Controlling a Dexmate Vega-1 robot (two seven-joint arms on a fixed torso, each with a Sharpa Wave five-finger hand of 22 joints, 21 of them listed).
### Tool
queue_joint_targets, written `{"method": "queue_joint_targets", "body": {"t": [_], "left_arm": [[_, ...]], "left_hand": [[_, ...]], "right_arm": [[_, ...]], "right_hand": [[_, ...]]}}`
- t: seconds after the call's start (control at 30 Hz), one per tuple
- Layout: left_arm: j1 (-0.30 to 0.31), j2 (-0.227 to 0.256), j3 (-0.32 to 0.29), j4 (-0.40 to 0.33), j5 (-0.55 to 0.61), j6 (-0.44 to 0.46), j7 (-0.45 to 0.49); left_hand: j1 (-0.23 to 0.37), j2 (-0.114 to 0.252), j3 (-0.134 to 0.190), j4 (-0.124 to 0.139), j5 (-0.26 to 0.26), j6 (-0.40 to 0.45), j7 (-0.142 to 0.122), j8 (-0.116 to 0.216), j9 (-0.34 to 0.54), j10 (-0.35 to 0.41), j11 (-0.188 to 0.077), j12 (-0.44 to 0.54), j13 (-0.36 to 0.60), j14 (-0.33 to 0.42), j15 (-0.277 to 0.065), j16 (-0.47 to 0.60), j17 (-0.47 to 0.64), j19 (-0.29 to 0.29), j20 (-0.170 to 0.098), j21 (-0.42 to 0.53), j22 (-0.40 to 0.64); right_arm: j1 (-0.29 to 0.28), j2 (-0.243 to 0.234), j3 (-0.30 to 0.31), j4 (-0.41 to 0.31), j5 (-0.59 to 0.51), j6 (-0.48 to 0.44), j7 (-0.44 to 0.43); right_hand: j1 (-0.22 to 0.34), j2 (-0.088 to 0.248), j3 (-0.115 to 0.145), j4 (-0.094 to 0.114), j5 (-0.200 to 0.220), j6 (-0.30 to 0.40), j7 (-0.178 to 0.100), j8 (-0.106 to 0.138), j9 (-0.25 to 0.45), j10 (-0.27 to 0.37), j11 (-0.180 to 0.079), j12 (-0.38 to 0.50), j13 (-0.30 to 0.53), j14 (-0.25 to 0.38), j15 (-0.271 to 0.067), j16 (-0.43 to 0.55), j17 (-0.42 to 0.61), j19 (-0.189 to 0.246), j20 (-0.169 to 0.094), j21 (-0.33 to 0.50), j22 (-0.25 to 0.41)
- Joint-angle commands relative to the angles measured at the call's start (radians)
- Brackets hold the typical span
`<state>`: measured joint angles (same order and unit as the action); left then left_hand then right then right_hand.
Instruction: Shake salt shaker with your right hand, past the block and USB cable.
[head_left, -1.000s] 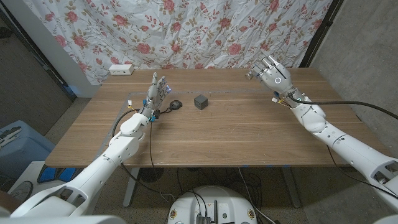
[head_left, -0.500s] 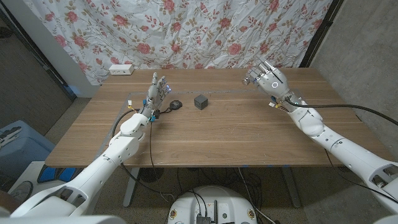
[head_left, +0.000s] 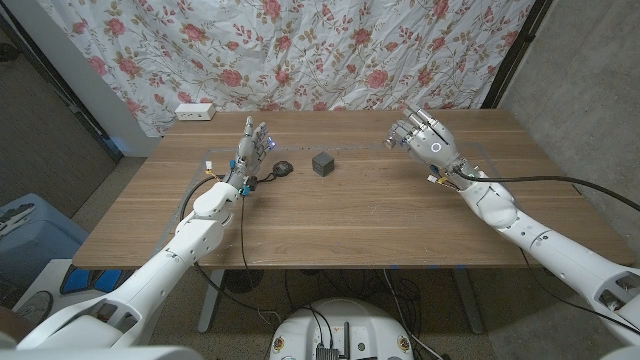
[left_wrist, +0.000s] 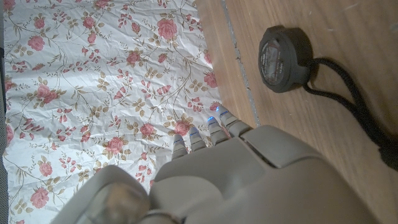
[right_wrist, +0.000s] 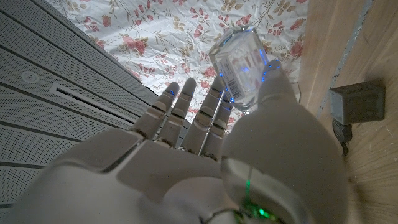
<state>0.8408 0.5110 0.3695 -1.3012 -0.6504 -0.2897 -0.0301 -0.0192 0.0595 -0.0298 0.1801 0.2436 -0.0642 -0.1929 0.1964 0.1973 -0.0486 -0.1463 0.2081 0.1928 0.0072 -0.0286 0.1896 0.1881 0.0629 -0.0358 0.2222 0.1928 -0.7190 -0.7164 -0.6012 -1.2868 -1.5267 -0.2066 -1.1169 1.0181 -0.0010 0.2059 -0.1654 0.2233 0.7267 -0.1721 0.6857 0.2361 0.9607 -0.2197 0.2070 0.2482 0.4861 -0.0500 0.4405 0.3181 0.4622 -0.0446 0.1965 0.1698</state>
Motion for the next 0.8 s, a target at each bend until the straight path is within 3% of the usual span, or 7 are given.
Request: {"method": "queue_joint_targets", "body": {"t": [0.03, 0.8], "left_arm": [[0.0, 0.0, 0.0, 0.0, 0.0, 0.0, 0.0], [0.0, 0.0, 0.0, 0.0, 0.0, 0.0, 0.0]], "left_hand": [[0.0, 0.101, -0.002, 0.006, 0.004, 0.004, -0.008, 0.005, 0.006, 0.0, -0.01, 0.004, 0.004, 0.001, -0.106, 0.005, 0.006, 0.005, -0.024, 0.005, 0.005], [0.0, 0.101, -0.002, 0.006, 0.004, 0.003, -0.008, 0.004, 0.006, 0.0, -0.009, 0.004, 0.004, 0.002, -0.105, 0.005, 0.006, 0.005, -0.024, 0.005, 0.005]], "right_arm": [[-0.044, -0.014, -0.027, -0.023, 0.0, 0.008, 0.0], [-0.087, -0.035, -0.064, -0.068, 0.005, 0.051, 0.0]], "right_hand": [[0.089, 0.077, 0.003, 0.004, -0.005, 0.06, -0.051, 0.034, 0.03, -0.005, -0.003, 0.003, 0.003, 0.005, -0.146, 0.002, 0.003, 0.003, -0.018, 0.003, 0.004], [0.089, 0.079, 0.004, 0.007, -0.01, 0.058, -0.051, 0.036, 0.031, -0.01, -0.003, 0.001, 0.001, 0.003, -0.146, -0.001, 0.005, 0.003, -0.018, 0.003, 0.004]]}}
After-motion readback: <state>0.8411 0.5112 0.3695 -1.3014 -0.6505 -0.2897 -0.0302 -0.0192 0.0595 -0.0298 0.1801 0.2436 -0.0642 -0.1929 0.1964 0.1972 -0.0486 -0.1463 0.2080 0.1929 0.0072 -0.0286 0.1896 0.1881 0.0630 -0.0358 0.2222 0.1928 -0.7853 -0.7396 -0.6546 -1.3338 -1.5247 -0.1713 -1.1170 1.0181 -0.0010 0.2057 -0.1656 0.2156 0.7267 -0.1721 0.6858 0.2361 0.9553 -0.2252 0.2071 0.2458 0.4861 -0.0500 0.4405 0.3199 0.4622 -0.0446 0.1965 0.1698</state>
